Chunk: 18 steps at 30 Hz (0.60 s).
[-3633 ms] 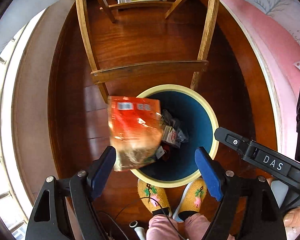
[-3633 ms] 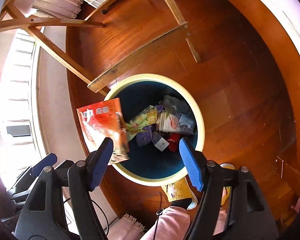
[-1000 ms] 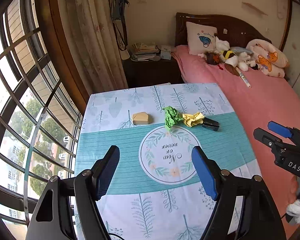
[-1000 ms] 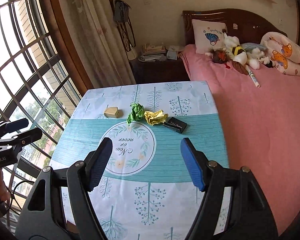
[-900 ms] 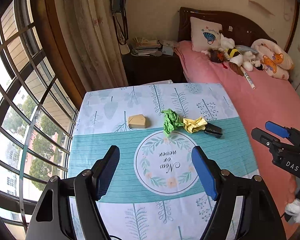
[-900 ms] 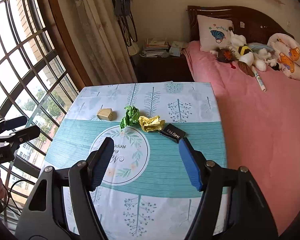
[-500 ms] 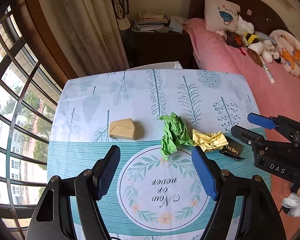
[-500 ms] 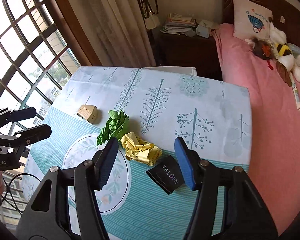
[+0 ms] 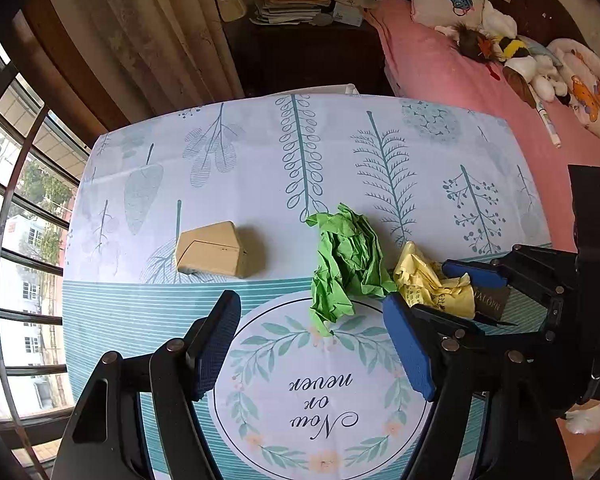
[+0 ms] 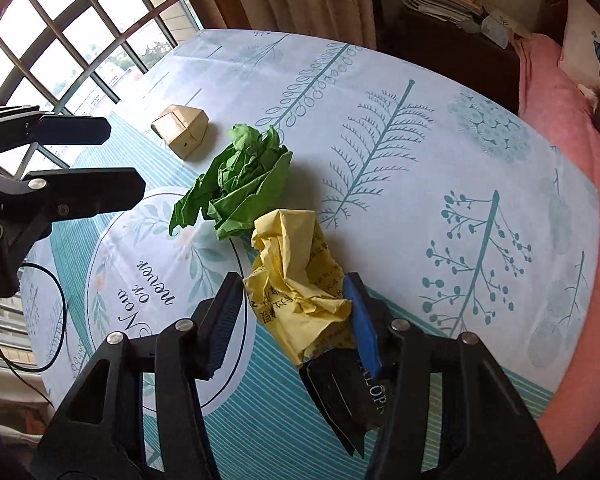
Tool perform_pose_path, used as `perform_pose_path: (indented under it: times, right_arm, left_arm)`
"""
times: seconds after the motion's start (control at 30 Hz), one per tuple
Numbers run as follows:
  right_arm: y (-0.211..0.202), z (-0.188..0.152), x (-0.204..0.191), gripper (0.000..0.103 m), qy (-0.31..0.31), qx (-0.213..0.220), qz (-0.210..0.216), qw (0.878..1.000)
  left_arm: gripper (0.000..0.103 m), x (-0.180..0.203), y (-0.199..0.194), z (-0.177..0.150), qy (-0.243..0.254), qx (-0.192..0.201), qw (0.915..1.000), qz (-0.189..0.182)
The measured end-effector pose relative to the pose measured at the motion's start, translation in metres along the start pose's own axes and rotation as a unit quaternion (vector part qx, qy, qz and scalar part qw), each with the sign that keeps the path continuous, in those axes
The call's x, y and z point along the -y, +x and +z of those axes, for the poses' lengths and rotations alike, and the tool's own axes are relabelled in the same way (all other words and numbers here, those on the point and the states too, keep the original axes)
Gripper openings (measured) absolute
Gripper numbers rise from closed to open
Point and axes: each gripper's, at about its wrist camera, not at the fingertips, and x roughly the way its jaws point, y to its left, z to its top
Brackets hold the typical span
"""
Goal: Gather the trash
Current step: 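Grasp the green crumpled wrapper with the left tool while the right tool grasps the yellow wrapper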
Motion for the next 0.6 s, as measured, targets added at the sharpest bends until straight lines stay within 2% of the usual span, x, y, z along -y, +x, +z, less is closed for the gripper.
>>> perform_pose_path:
  times: [0.1, 0.2, 0.53, 0.6]
  right_arm:
    - [0.002, -0.002, 0.002, 0.035, 0.005, 0.003, 0.011, 1.000]
    - [-0.006, -0.006, -0.001, 0.031, 0.012, 0.013, 0.012, 1.000]
    - [-0.031, -0.013, 0.031, 0.027, 0.115, 0.063, 0.021, 0.991]
    - [-0.032, -0.015, 0.034, 0.026, 0.126, 0.070, 0.022, 0.989]
  left_arm:
    - [0.076, 0.007, 0.007, 0.005, -0.002, -0.005, 1.0000, -0.007]
    - [0.076, 0.015, 0.016, 0.011, 0.001, -0.011, 0.9999, -0.009]
    - [0.076, 0.030, 0.063, 0.028, -0.016, -0.042, 0.9990, -0.007]
    - [0.069, 0.031, 0.073, 0.031, -0.021, -0.046, 0.9987, -0.007]
